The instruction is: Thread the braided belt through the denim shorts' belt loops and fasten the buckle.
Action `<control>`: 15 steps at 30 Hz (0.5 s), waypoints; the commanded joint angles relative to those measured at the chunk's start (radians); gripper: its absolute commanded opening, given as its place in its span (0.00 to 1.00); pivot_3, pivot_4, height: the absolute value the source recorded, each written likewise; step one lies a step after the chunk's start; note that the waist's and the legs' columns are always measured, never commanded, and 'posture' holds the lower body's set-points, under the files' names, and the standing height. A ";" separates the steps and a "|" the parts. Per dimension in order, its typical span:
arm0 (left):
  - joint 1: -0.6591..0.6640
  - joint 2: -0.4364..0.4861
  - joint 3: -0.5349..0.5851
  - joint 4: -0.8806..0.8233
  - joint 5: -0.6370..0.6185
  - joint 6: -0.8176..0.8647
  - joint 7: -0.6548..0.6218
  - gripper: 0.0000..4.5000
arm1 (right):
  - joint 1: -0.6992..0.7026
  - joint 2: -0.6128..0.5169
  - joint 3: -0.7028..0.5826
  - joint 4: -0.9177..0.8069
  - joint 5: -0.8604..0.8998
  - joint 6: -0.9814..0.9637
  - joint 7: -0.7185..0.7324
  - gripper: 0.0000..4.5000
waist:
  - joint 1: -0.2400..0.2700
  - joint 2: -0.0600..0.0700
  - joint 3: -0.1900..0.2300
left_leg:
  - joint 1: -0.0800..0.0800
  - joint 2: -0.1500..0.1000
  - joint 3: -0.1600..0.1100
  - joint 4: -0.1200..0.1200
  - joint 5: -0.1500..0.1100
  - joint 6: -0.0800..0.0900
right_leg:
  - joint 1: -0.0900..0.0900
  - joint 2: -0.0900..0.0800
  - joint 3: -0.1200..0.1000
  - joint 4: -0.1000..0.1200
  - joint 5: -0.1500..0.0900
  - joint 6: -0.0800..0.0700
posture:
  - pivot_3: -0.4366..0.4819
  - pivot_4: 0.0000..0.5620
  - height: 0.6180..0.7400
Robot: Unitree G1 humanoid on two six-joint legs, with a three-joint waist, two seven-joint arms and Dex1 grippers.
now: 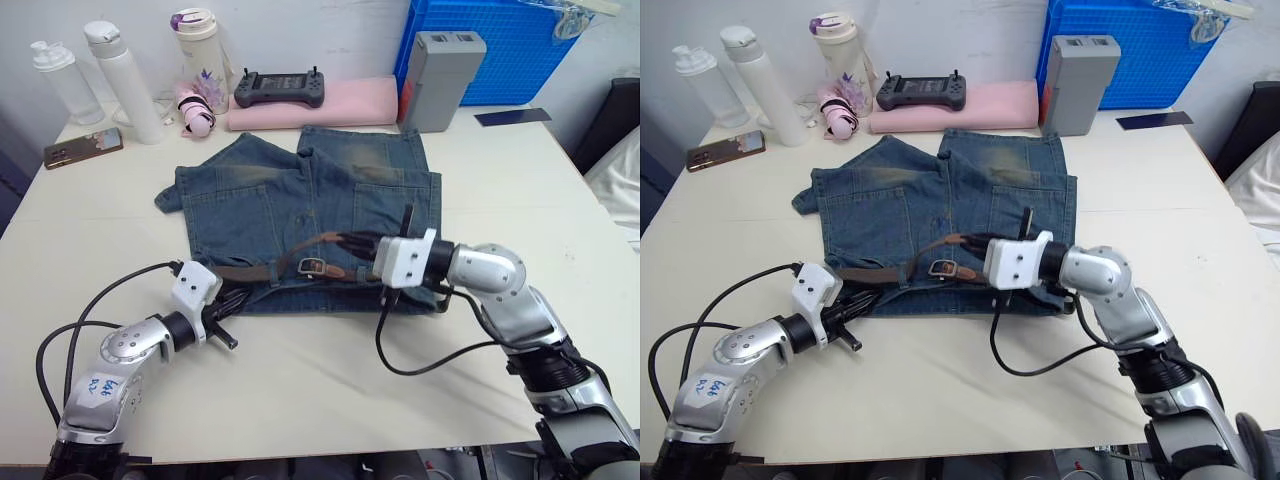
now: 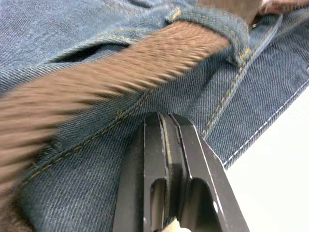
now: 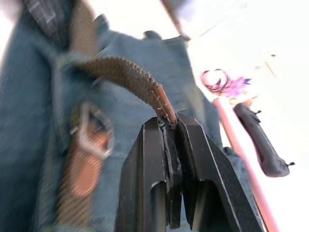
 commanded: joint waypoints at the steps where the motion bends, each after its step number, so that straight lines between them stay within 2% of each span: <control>1: 0.028 0.010 -0.030 0.002 0.032 -0.009 -0.019 0.02 | -0.026 0.012 -0.028 -0.047 0.029 0.020 -0.004 0.00 | 0.001 0.000 0.000 | 0.000 0.000 0.000 0.000 0.000 0.000 | 0.000 0.000 0.000 0.000 0.000 0.000 | 0.48 0.27 1.00; 2: 0.025 0.009 -0.020 -0.011 0.025 -0.015 -0.022 0.02 | -0.025 0.010 -0.017 -0.040 0.012 0.011 -0.002 0.00 | 0.002 0.000 0.000 | 0.000 0.000 0.000 0.000 0.000 0.000 | 0.000 0.000 0.000 0.000 0.000 0.000 | 0.48 0.27 1.00; 5: 0.011 -0.001 0.054 -0.066 -0.061 -0.023 -0.055 0.22 | -0.016 0.011 0.016 -0.009 -0.040 -0.018 -0.007 0.00 | 0.001 0.000 0.000 | -0.001 0.000 0.001 0.000 0.000 0.000 | 0.000 0.000 0.000 0.000 0.000 0.000 | 0.48 0.27 1.00; 9: -0.004 0.032 0.157 -0.147 -0.233 0.063 -0.119 0.64 | -0.008 0.015 0.040 0.021 -0.085 -0.045 -0.012 0.00 | -0.001 0.000 0.000 | -0.001 0.000 0.002 0.000 0.000 0.000 | -0.001 0.000 0.000 0.000 0.000 0.000 | 0.48 0.27 1.00; 12: -0.014 0.058 0.244 -0.191 -0.408 0.157 -0.147 0.93 | -0.011 0.024 0.051 0.050 -0.105 -0.060 -0.020 0.00 | -0.001 0.000 0.000 | -0.001 0.000 0.001 0.000 0.000 0.000 | -0.001 0.000 0.000 0.000 0.000 0.000 | 0.48 0.27 1.00; 15: -0.014 0.084 0.267 -0.201 -0.448 0.174 -0.160 0.93 | -0.016 0.038 0.056 0.080 -0.122 -0.080 -0.028 0.00 | -0.001 0.000 0.000 | -0.001 0.000 0.000 0.000 0.000 0.000 | -0.001 0.000 0.000 0.000 0.000 0.000 | 0.48 0.27 1.00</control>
